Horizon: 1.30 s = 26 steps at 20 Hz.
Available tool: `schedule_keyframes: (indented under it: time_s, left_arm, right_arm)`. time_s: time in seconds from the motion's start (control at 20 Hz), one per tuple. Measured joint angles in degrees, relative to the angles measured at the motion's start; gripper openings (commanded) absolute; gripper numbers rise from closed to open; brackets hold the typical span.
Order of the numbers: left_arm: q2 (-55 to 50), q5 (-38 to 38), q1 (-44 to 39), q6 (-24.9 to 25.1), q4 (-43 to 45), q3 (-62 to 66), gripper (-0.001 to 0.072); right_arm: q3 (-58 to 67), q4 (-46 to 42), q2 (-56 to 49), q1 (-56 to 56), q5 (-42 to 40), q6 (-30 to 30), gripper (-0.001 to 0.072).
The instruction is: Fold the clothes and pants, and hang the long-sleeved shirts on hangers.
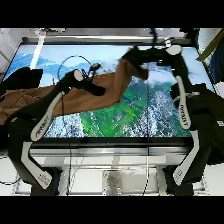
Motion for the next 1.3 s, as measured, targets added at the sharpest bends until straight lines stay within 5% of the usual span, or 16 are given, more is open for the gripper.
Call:
schedule_keyframes:
  time_s: [0.25,0.6,0.65,0.7,0.75,1.05,1.15,1.3]
  left_arm:
    - [10.3,-2.4,13.5,-5.9,15.1,0.0,0.0033]
    - [20.6,-4.3,31.5,-7.9,21.3,0.0,0.0033]
    - [21.0,-4.7,33.0,-8.0,21.5,0.0,0.0033]
    - [21.2,-5.0,34.0,-8.1,21.6,0.0,0.0033]
    - [21.4,-5.3,34.8,-8.1,21.8,0.0,0.0032]
    - [22.0,-5.7,36.4,-8.2,21.1,0.0,0.0033]
    - [22.0,-5.9,36.5,-8.2,20.7,0.0,0.0033]
    - [22.0,-5.9,36.7,-8.2,20.1,0.0,0.0033]
  right_arm:
    - [0.0,-3.0,-0.9,13.8,-7.1,-2.6,0.0003]
    - [0.0,-4.2,-9.3,28.4,-20.0,-5.0,0.0007]
    - [0.0,-4.3,-10.4,29.8,-20.9,-5.1,0.0087]
    - [-0.2,-4.4,-11.3,30.8,-21.8,-5.1,0.0440]
    - [-0.4,-4.3,-11.9,31.6,-23.2,-5.2,0.0677]
    - [-0.7,-3.9,-9.5,27.7,-29.1,-5.3,0.0662]
    - [-0.8,-6.0,-7.2,22.9,-27.1,-5.2,0.0544]
    - [-1.2,-10.7,-4.9,14.4,-19.5,-2.3,0.0520]
